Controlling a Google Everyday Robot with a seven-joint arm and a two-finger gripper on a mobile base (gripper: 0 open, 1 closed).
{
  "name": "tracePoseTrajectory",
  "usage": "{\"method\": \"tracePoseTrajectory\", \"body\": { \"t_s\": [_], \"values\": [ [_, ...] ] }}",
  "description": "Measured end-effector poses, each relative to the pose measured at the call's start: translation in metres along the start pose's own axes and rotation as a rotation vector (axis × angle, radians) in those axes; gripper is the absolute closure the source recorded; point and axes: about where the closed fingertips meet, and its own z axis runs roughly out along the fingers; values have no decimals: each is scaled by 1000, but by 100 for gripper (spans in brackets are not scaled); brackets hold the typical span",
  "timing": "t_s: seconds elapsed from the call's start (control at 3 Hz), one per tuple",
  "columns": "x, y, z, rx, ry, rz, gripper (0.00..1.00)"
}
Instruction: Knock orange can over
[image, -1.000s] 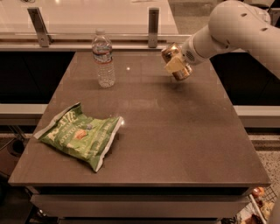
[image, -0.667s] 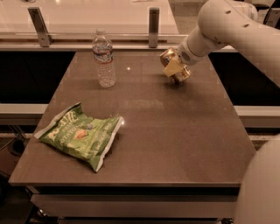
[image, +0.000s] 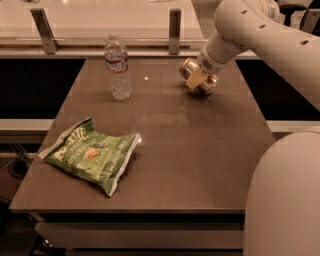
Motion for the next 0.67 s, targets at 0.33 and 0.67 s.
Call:
{"method": "tracePoseTrajectory", "body": {
  "t_s": [0.33, 0.67],
  "values": [
    [-1, 6, 17, -41, 43, -23, 100],
    [-2, 5, 14, -41, 43, -23, 100]
  ]
}}
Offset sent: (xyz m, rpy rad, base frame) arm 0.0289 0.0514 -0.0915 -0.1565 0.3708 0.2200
